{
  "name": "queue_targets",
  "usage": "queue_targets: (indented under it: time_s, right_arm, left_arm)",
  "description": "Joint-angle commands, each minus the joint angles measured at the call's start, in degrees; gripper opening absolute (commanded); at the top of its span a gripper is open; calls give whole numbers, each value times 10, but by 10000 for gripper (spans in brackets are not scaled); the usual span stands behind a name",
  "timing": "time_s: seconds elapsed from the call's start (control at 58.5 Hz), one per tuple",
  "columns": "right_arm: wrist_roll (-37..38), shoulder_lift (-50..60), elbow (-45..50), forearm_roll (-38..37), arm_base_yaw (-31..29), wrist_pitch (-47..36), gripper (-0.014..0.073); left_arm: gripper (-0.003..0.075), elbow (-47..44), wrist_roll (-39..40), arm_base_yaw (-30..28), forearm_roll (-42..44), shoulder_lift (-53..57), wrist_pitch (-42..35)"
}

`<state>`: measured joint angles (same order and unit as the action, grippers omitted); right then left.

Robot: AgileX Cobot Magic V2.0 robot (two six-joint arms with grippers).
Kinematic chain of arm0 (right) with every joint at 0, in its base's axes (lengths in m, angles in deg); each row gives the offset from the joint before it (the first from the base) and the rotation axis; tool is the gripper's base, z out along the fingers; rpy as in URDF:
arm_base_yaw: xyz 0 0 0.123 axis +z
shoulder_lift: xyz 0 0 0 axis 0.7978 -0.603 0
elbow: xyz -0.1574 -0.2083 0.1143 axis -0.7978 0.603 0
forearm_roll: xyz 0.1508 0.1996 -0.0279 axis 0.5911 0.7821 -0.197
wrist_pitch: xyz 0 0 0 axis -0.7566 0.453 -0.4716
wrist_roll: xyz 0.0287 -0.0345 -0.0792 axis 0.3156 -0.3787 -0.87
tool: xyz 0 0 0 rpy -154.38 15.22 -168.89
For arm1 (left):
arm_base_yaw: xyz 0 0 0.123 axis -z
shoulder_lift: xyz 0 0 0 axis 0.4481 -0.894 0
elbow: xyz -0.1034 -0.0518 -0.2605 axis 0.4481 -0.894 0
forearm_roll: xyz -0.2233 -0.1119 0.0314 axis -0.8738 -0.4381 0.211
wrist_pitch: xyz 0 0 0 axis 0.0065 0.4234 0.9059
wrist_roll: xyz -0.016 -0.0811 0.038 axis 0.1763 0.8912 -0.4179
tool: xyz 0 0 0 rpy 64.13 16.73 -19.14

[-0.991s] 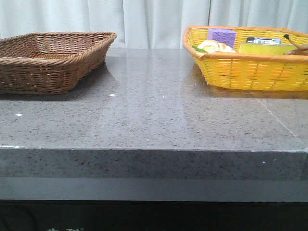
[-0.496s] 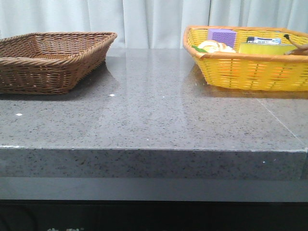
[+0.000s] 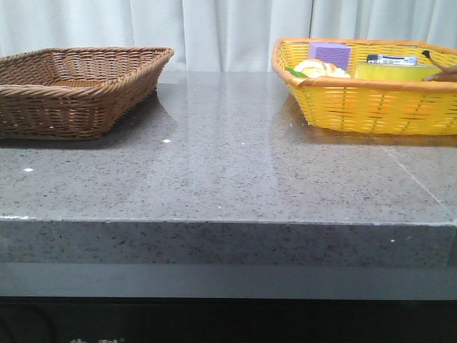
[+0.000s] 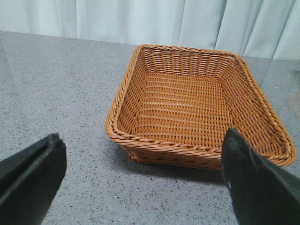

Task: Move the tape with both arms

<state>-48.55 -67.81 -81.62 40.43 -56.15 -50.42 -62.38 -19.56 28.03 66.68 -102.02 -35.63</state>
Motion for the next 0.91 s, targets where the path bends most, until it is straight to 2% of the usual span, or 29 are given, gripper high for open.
queue_targets:
  time_s: [0.0,0.188,0.359,0.735,0.889]
  right_arm:
    - [15,-42,-77,1,-3,5,629]
    - [63,-152,-200,-19,-20,69,629]
    - [66,-216,-254,-21,-34,88,628]
    - [65,-273,-268,-21,-32,95,620]
    - [65,-287,-268,-21,-31,98,520]
  left_arm:
    - [659,21,1,2,-1,-6,-51]
    - [659,21,1,2,-1,-6,-51]
    - [659,21,1,2,-1,-6,-51]
    - [659,21,1,2,-1,-6,-51]
    - [659,21,1,2,-1,-6,-51]
